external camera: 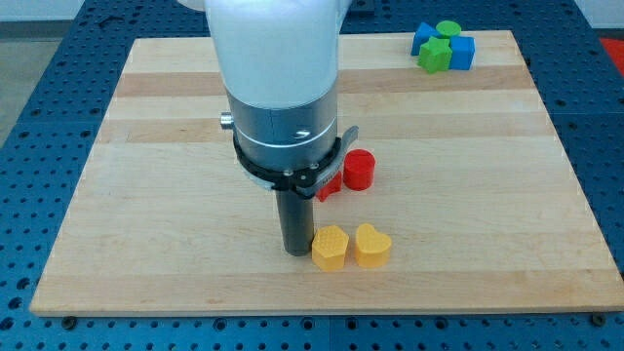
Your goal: Point your arm to the center
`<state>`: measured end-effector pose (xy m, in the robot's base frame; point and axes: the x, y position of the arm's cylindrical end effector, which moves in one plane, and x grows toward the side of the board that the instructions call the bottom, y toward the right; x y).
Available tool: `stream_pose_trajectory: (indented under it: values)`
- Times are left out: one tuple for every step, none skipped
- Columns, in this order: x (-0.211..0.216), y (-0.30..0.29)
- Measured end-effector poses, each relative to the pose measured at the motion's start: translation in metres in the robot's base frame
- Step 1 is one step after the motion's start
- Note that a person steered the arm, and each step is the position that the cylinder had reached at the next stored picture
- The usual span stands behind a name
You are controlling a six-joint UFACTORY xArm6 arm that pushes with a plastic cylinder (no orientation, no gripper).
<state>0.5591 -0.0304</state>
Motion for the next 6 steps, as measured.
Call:
stream_pose_trajectory:
  values:
    - [0.0, 0.002]
    - [0.0, 0.01]
    - [0.0, 0.014]
    - [-0.001, 0.012]
    - [-0.01, -0.017]
    - [-0.055, -0.04]
